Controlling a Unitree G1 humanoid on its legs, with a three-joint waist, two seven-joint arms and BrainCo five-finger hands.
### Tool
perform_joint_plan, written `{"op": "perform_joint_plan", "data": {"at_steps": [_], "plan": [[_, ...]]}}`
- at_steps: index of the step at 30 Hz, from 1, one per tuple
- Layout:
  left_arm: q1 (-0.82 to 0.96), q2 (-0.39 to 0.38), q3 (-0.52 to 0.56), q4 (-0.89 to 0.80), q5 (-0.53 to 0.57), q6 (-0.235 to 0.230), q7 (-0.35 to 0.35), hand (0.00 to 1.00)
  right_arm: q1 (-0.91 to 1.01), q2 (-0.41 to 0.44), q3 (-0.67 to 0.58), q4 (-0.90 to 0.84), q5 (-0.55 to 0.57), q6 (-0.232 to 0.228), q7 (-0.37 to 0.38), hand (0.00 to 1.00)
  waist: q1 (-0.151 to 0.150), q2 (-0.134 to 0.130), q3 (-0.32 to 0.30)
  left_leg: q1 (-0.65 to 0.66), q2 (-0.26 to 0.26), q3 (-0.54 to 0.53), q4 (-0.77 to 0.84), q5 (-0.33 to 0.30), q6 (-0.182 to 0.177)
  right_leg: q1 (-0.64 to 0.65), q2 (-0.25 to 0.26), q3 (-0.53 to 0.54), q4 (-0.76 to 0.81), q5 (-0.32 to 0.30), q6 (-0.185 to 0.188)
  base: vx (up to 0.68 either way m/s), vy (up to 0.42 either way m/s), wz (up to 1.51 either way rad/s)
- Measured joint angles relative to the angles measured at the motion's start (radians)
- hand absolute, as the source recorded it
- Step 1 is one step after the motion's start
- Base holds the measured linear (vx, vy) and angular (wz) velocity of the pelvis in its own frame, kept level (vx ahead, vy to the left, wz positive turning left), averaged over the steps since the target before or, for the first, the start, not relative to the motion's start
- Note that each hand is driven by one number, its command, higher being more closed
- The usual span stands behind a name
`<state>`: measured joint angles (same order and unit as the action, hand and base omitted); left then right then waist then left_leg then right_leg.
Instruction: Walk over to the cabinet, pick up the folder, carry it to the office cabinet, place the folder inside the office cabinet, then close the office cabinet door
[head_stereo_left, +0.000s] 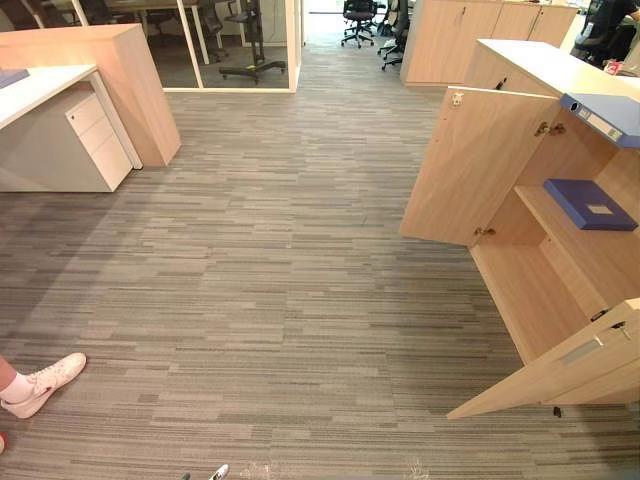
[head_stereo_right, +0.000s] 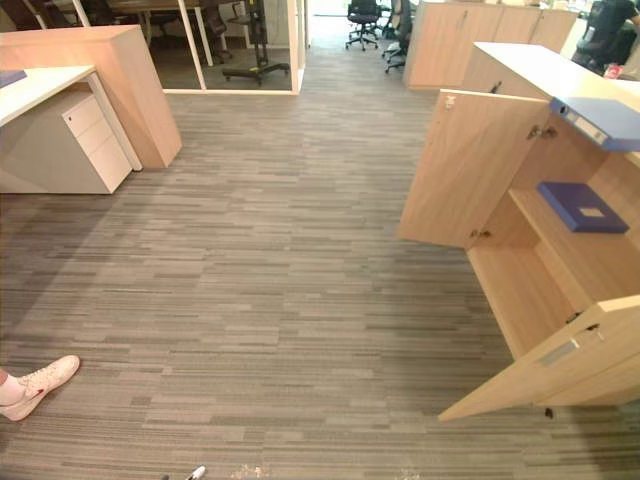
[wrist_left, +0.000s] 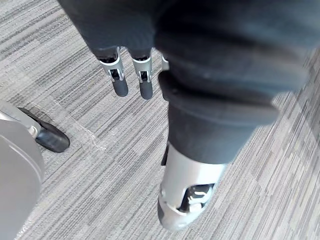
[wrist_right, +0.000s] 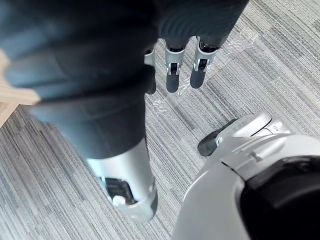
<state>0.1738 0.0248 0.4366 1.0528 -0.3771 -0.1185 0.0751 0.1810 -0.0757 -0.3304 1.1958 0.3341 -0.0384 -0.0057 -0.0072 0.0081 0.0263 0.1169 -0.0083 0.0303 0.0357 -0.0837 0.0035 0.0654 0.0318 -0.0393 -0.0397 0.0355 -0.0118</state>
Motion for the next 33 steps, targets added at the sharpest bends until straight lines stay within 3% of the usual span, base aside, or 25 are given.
{"op": "perform_joint_plan", "data": {"at_steps": [7,14,22,25,28,33], "plan": [[0.006,-0.018,0.022,0.021,-0.127,-0.001,-0.043,0.00,-0.013,-0.001,-0.004,0.018,-0.001,-0.003,0.001,0.00,0.001,-0.003,0.007,0.008,0.003,0.002,0.000,-0.003,-0.005,0.024,0.003,-0.003,-0.031,0.013,0.001,0.00,0.002,0.00],[0.005,-0.021,0.022,0.021,-0.107,-0.008,-0.051,0.00,-0.015,-0.001,-0.005,0.018,-0.001,-0.003,0.001,0.00,0.002,-0.003,0.008,0.009,0.010,0.006,0.000,-0.004,-0.006,0.029,0.010,-0.002,-0.042,0.019,-0.004,0.00,0.000,0.00],[0.002,-0.024,0.016,0.020,-0.005,-0.030,0.029,0.00,-0.032,0.001,0.003,0.017,-0.001,-0.003,-0.015,0.00,0.002,-0.002,0.028,0.025,0.018,0.012,0.000,-0.005,-0.009,0.043,0.018,0.006,-0.043,0.021,-0.006,0.00,0.004,-0.01],[0.003,-0.034,0.005,0.019,0.086,-0.047,0.126,0.00,-0.032,0.001,0.010,0.016,-0.001,-0.010,-0.035,0.00,0.003,-0.004,0.033,0.025,0.018,0.016,0.000,-0.006,-0.009,0.043,0.019,0.012,-0.043,0.021,-0.007,-0.02,0.022,-0.03],[0.003,-0.036,-0.008,0.018,0.088,-0.056,0.173,0.00,-0.032,0.003,0.019,0.017,-0.001,-0.025,-0.053,0.00,0.004,-0.008,0.035,0.025,0.018,0.018,-0.002,-0.006,-0.009,0.043,0.019,0.014,-0.044,0.021,-0.007,0.00,0.008,-0.02],[0.003,-0.035,-0.024,0.018,0.083,-0.067,0.183,0.00,-0.031,0.001,0.049,0.017,-0.001,-0.030,-0.066,0.00,0.005,-0.008,0.035,0.026,0.019,0.023,-0.010,-0.005,-0.009,0.040,0.020,0.017,-0.044,0.022,-0.007,0.01,0.011,-0.01]]}}
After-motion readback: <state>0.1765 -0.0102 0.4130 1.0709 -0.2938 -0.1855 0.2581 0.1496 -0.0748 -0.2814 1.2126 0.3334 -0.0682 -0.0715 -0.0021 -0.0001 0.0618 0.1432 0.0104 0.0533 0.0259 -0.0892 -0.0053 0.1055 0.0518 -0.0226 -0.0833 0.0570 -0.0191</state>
